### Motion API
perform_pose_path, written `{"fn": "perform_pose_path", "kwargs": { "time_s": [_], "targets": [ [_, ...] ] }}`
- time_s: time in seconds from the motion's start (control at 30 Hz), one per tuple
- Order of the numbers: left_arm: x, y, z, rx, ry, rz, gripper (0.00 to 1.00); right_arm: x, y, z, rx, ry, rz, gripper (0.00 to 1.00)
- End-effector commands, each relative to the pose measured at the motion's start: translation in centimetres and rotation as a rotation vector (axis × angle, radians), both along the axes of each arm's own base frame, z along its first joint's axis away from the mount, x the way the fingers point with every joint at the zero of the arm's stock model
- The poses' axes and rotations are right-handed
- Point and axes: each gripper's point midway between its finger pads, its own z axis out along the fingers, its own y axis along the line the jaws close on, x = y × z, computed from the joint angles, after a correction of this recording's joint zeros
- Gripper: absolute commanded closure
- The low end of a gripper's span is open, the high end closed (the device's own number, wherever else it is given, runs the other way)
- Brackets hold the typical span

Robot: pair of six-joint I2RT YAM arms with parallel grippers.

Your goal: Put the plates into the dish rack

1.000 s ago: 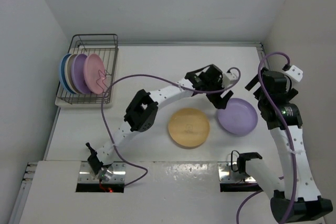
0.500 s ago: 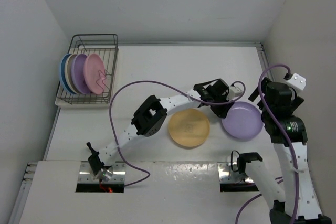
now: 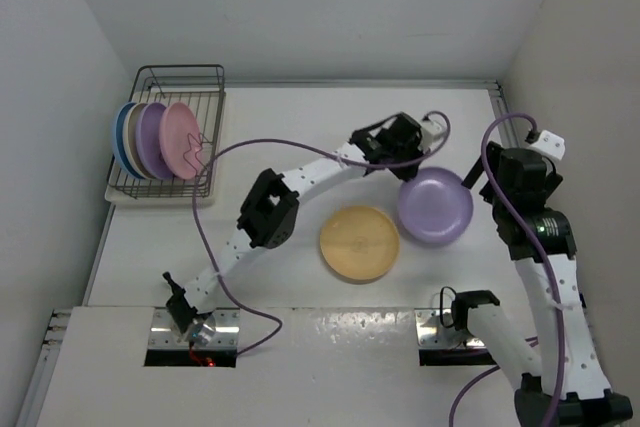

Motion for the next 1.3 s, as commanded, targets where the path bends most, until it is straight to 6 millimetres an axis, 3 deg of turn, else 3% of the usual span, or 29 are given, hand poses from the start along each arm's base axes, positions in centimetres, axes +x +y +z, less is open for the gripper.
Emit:
{"fn": "perform_pose_path", "kwargs": {
  "time_s": [0.0, 0.1, 0.13, 0.2, 0.23, 0.27, 0.3, 0.33, 0.37, 0.4, 0.43, 0.47, 0.5, 0.53, 0.57, 0.63, 0.67, 0.8, 0.87, 0.93, 0.97, 1.13, 1.27],
  "targets": [
    [8.1, 6.2, 19.0, -0.199, -0.299, 0.205, 1.0, 2.9, 1.2, 2.0, 0.037, -0.086, 0.059, 0.01],
    [11.6, 12.5, 23.0, -0.153, -0.396, 0.335, 1.0, 5.2, 2.7, 2.4, 0.077, -0.109, 0.115, 0.01],
    [12.7, 16.2, 25.3, -0.138, -0.43, 0.4, 1.0, 6.8, 3.2, 2.3, 0.08, -0.107, 0.131, 0.01],
    [14.0, 21.3, 27.9, -0.073, -0.513, 0.499, 1.0, 8.0, 4.7, 2.6, 0.094, -0.117, 0.181, 0.03],
    [14.4, 25.7, 30.9, -0.061, -0.567, 0.575, 1.0, 9.7, 6.6, 2.7, 0.092, -0.123, 0.235, 0.03],
    [14.4, 28.4, 32.5, -0.013, -0.625, 0.605, 1.0, 10.2, 7.2, 2.7, 0.083, -0.124, 0.252, 0.03],
    [13.1, 36.1, 37.7, 0.093, -0.764, 0.742, 1.0, 12.7, 10.3, 2.6, 0.046, -0.122, 0.326, 0.04],
    [13.1, 37.0, 37.8, 0.117, -0.77, 0.785, 1.0, 12.8, 10.3, 2.8, 0.037, -0.125, 0.332, 0.04],
    [12.3, 39.6, 39.3, 0.17, -0.816, 0.836, 1.0, 14.0, 12.0, 3.1, 0.024, -0.151, 0.369, 0.04],
    [10.1, 43.7, 43.4, 0.223, -0.918, 0.904, 1.0, 14.3, 13.4, 3.5, 0.002, -0.157, 0.408, 0.04],
    [8.8, 47.1, 44.1, 0.323, -0.942, 1.008, 1.0, 15.3, 15.1, 2.5, -0.015, -0.132, 0.447, 0.02],
    [7.4, 49.3, 45.2, 0.383, -0.974, 1.063, 1.0, 16.0, 16.6, 3.7, -0.013, -0.184, 0.476, 0.02],
    [5.9, 52.2, 47.2, 0.479, -1.041, 1.119, 1.0, 16.5, 17.3, 3.5, -0.013, -0.184, 0.489, 0.01],
    [2.2, 54.9, 49.8, 0.504, -1.092, 1.197, 1.0, 17.2, 18.2, 3.3, -0.008, -0.192, 0.505, 0.01],
    [1.0, 57.5, 49.1, 0.598, -1.088, 1.295, 1.0, 17.8, 19.8, 3.4, 0.001, -0.201, 0.537, 0.01],
    [-2.0, 60.6, 49.5, 0.776, -1.101, 1.335, 1.0, 18.6, 21.1, 3.0, 0.01, -0.202, 0.56, 0.01],
    [-3.9, 62.6, 48.7, 0.85, -1.086, 1.364, 1.0, 18.8, 22.5, 3.9, 0.02, -0.223, 0.594, 0.01],
    [-7.0, 65.9, 47.4, 1.021, -1.051, 1.381, 1.0, 19.9, 24.9, 3.1, 0.021, -0.199, 0.64, 0.01],
    [-6.9, 66.4, 45.3, 1.101, -1.017, 1.34, 1.0, 19.9, 25.7, 3.0, 0.022, -0.192, 0.66, 0.01],
    [-8.4, 67.0, 45.4, 1.125, -1.038, 1.358, 1.0, 19.8, 26.1, 2.5, 0.023, -0.177, 0.672, 0.01],
    [-8.1, 67.3, 44.1, 1.145, -1.024, 1.34, 1.0, 19.7, 26.2, 2.1, 0.024, -0.168, 0.676, 0.01],
    [-6.7, 67.6, 42.1, 1.071, -0.988, 1.332, 1.0, 18.8, 25.6, 0.7, 0.021, -0.122, 0.67, 0.01],
    [-5.1, 68.0, 40.4, 1.076, -0.991, 1.308, 1.0, 18.3, 24.7, 0.8, 0.011, -0.128, 0.643, 0.01]
  ]
}}
